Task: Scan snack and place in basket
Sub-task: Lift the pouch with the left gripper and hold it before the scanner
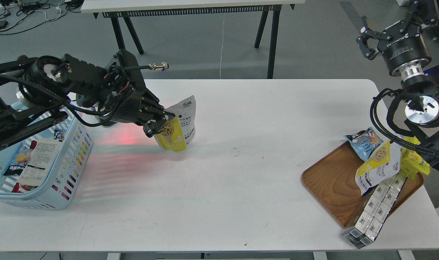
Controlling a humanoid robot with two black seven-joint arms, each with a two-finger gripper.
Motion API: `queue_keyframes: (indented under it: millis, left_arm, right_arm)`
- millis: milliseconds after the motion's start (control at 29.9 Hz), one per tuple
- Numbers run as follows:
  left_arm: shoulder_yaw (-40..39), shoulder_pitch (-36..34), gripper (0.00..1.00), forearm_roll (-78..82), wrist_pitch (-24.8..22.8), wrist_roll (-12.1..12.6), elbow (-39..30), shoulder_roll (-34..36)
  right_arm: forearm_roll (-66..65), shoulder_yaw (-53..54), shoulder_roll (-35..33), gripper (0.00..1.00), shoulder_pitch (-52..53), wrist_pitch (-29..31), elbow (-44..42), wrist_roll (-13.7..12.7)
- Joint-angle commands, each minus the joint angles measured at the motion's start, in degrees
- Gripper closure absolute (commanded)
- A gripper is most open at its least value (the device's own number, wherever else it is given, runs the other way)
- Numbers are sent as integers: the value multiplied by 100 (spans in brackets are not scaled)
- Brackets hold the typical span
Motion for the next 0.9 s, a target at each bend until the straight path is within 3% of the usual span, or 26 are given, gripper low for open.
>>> queue_keyframes:
  millis: [0, 468, 870]
  left_arm:
    - [13, 21, 100, 0, 1, -32, 53, 274]
    - [30, 30, 100, 0, 1, -32, 843, 380]
    - [48, 91, 100, 0, 1, -32, 791, 380]
  right_arm:
    - [0, 3, 8, 1, -3, 0, 2, -1]
    - [-9, -5, -9, 1, 50, 0, 37, -1]
    - [-9, -5, -36, 1, 41, 0, 37, -1]
